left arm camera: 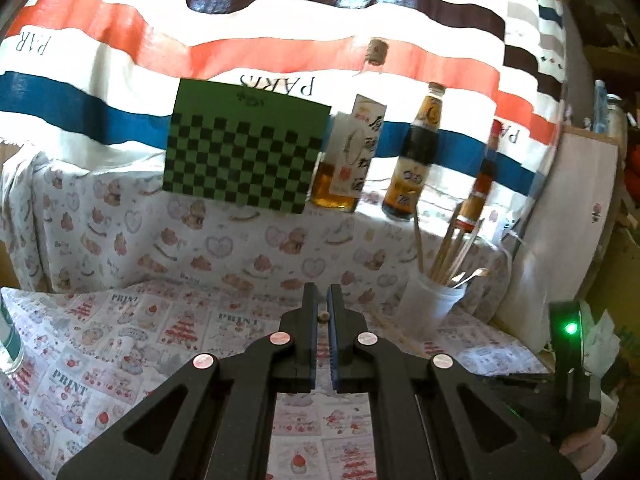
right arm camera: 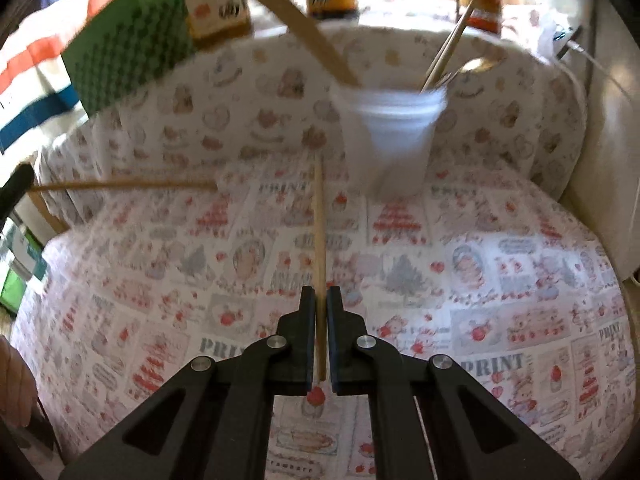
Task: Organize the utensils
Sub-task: 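Lift both held chopsticks up off the table toward the white cup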
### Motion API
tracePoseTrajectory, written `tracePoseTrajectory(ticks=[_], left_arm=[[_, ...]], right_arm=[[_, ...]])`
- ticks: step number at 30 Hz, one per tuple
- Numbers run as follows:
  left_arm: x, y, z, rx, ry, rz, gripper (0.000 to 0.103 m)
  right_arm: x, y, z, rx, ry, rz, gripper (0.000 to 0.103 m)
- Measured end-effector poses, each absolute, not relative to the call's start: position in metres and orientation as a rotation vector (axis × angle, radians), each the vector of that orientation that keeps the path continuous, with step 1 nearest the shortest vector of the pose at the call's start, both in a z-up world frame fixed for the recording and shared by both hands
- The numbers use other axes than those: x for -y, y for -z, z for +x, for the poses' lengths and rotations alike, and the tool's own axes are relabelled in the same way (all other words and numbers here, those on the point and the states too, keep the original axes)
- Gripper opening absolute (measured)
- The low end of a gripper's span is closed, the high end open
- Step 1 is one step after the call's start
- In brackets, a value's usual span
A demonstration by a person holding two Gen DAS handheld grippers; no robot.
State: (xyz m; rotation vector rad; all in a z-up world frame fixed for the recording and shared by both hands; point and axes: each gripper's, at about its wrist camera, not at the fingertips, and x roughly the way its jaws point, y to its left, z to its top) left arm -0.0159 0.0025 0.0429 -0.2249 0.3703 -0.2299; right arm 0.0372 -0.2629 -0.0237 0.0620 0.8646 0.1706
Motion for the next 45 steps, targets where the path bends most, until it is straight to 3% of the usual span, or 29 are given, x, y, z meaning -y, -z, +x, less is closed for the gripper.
tracePoseTrajectory(ticks=[8,17,45], left_arm=[[0.009,-0.051,-0.029,-0.314,0.253,-0.178,0.004],[0.002,-0.060,-0.036,-0.265,0.246,-0.199,0.004],[0.024,-0.063,-0.042,-0.309,0.371,-0.158,0.005]], right_arm=[[0.281,-0.035,-0.010,-0.422,-0.267,0.178,0.006],[0.292,-0.070,-0.048,-0.249,-0.292,0.186,0.006],[0.292,-0.074,-0.051,-0.277,-0.317,0.175,0.006]])
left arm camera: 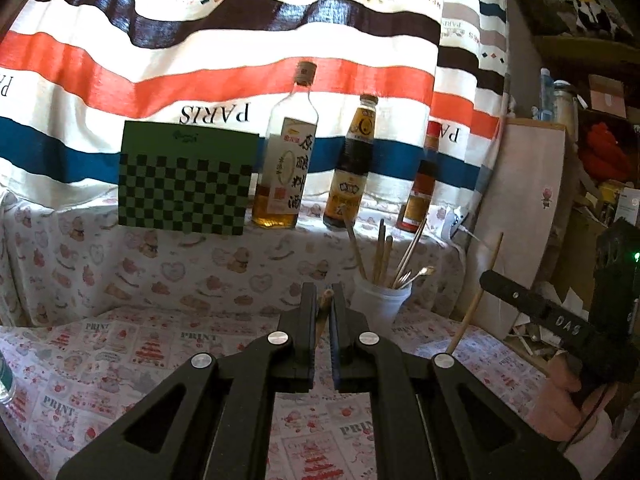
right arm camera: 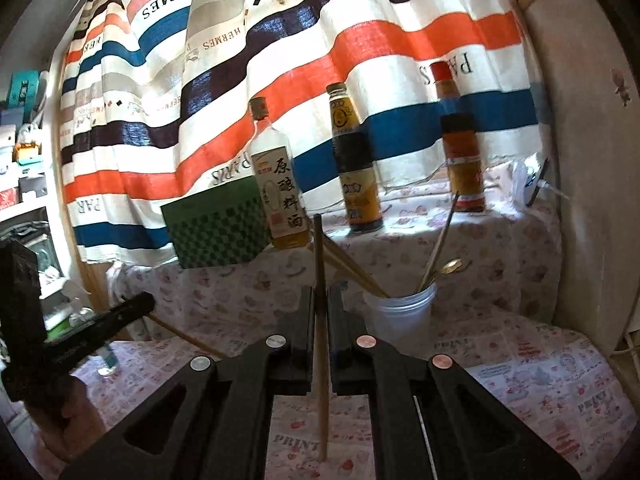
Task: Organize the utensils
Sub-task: 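Lift both held chopsticks up off the table toward the white cup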
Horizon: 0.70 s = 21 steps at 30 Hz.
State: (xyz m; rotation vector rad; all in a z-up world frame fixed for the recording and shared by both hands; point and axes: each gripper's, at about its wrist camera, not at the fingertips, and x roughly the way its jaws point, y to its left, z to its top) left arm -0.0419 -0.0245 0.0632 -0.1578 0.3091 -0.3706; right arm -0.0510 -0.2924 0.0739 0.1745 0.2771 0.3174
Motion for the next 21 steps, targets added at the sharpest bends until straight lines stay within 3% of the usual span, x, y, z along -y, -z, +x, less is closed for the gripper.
tracePoseTrajectory(ticks=[11,14,21], left_arm=[[0.028,-0.050,-0.028,-0.370,0.347,-0.149,0.005],[0.027,-0.049,-0.027,-0.373,0.348,-0.155,0.005],[0.025,-0.047,-0.025,-0.381,0.342,-0.162,0.005]], right_arm=[[0.285,-0.062,-0.035,-0.400,-0.355,0.172,0.006],[0.279,-0.057,-0.028,-0.452,-0.367,0.140,0.016],[0.273,-0.021,0.011,-0.657,-0.374,0.165,0.016]])
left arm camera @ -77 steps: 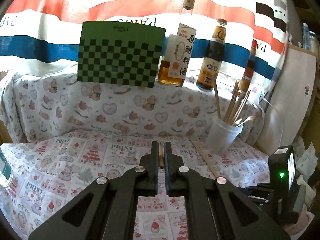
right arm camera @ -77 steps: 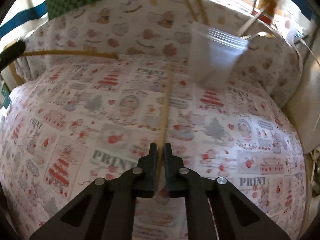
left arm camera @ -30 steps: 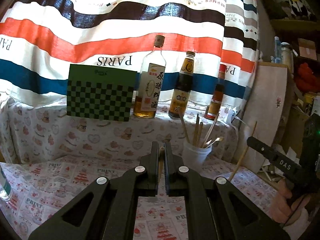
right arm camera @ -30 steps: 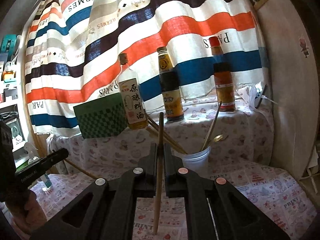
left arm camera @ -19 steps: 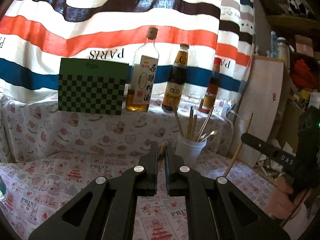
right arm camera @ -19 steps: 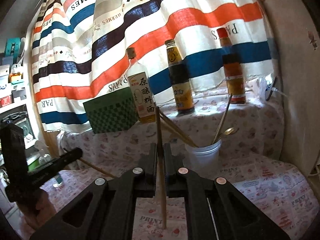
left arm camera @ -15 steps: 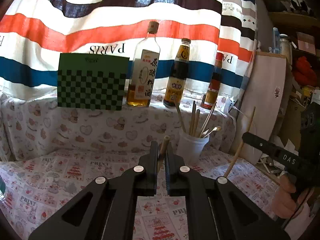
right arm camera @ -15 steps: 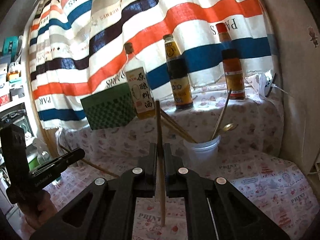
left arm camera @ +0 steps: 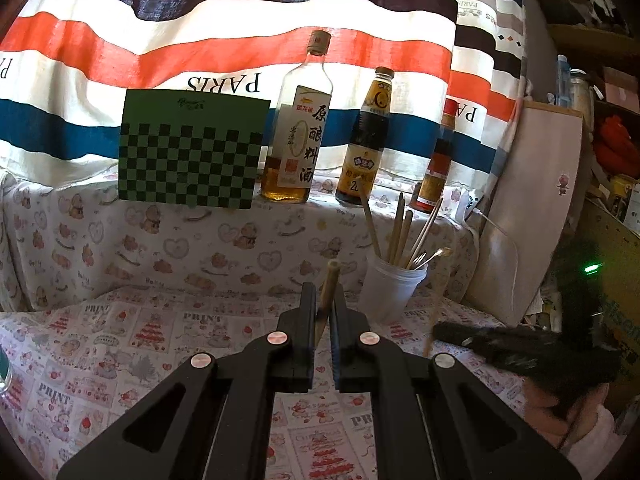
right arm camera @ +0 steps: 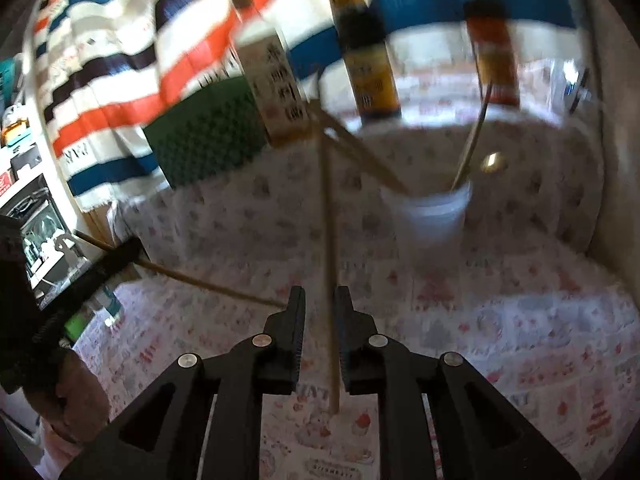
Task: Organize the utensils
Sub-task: 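Lift both held chopsticks up off the table toward the white cup, then carry both chopsticks over the white cup and lower them into it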
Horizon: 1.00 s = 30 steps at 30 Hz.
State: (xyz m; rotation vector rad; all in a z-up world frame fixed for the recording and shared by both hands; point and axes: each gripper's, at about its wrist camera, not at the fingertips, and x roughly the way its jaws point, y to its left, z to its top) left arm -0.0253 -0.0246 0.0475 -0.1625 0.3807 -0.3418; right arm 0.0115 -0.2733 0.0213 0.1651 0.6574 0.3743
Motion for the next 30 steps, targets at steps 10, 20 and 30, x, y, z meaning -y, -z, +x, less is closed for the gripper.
tracePoseTrajectory(ticks=[10,20,30], left_arm=[[0.019,-0.045,-0.022,-0.393,0.328,-0.183,0.005],[0.018,-0.045,-0.021,-0.388,0.322,-0.187,0.005],[0.011,-0.053,-0.017,-0.369,0.267,-0.183,0.005]], right_arm=[[0.273,0.016,0.041,-0.752,-0.280,0.136,0.001],[0.285,0.006,0.046,-0.702,-0.287,0.134,0.030],[0.294,-0.025,0.093,-0.763,-0.226,0.209,0.030]])
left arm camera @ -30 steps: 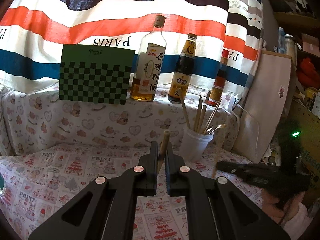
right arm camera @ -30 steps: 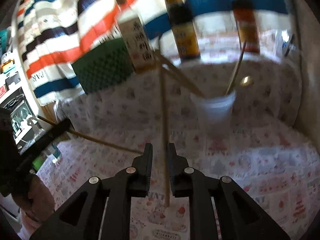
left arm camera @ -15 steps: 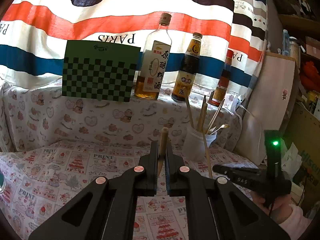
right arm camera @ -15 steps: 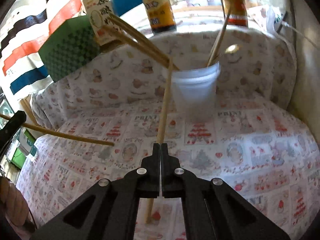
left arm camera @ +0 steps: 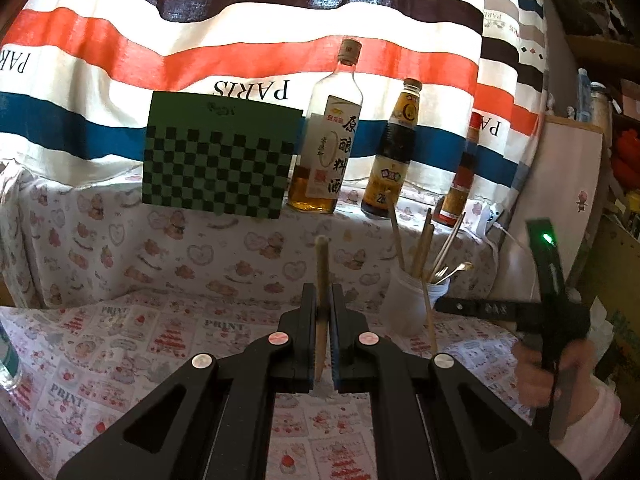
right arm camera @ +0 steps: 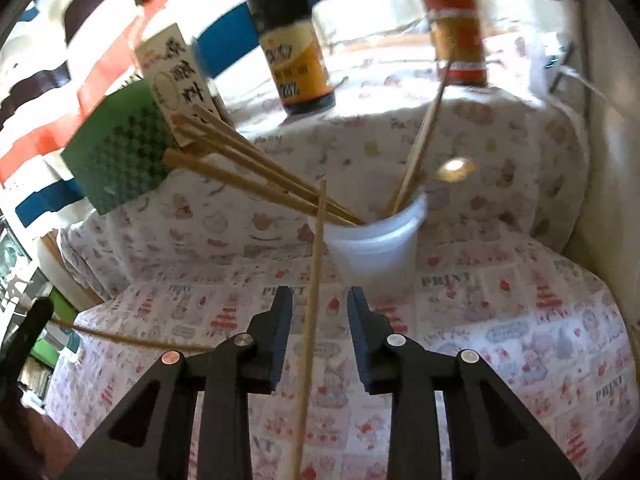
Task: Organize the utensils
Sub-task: 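Carry both chopsticks over the white cup and lower them into it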
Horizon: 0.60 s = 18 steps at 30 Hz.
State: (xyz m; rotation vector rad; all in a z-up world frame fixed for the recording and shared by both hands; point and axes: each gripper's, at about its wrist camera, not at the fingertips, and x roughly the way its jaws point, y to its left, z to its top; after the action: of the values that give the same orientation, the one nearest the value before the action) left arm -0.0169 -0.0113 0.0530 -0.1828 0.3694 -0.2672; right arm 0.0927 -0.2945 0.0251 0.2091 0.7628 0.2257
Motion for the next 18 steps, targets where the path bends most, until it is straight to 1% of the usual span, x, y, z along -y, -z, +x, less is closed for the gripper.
tracePoseTrajectory(ticks=[3,6,8,9,13,16,18], left_arm=[[0.013,-0.057,-0.014,-0.372,0.255,-0.164,0.004],[0.016,-0.062,-0.011,-0.377,0.255,-0.142,0.005],[0.019,-0.064,-0.009,-0.379,0.250,-0.118,0.005],[0.021,-0.066,-0.007,-0.380,0.248,-0.110,0.005],[0.026,-0.082,0.001,-0.379,0.287,-0.111,0.004],[0.033,-0.099,0.007,-0.377,0.328,-0.121,0.004],[0.041,-0.114,0.009,-0.372,0.370,-0.127,0.004]], right_arm=[[0.291,-0.021,0.120,-0.823,-0.248,0.232,0.030],[0.284,-0.014,0.136,-0.838,-0.213,0.177,0.030],[0.283,-0.011,0.139,-0.842,-0.224,0.176,0.013],[0.283,-0.012,0.138,-0.837,-0.232,0.175,0.008],[0.286,-0.027,0.125,-0.761,-0.240,0.148,0.007],[0.296,-0.054,0.107,-0.672,-0.276,0.170,0.007],[0.305,-0.078,0.091,-0.575,-0.285,0.185,0.007]])
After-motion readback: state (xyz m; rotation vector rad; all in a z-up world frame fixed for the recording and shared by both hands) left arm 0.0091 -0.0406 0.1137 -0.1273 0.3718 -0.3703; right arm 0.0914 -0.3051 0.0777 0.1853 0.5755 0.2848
